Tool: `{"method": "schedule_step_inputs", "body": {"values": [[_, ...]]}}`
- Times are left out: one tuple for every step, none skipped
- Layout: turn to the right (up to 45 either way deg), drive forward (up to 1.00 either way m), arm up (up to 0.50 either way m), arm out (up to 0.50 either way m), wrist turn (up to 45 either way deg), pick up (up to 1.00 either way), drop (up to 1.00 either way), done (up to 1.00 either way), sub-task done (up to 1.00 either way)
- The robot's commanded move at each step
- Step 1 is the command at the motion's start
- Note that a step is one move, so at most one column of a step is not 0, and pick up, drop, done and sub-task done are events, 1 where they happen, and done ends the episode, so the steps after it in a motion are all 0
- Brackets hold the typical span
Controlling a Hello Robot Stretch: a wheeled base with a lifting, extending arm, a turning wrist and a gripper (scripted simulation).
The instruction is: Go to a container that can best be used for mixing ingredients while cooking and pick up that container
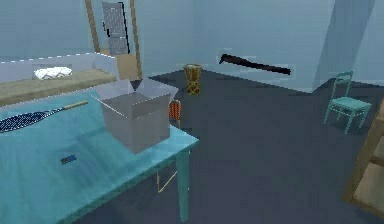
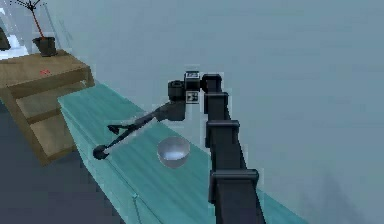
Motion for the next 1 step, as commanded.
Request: {"method": "schedule_step_inputs", "body": {"values": [[0.0, 0.0, 0.0, 0.0, 45.0, 0.0, 0.0, 0.0, 0.0]]}}
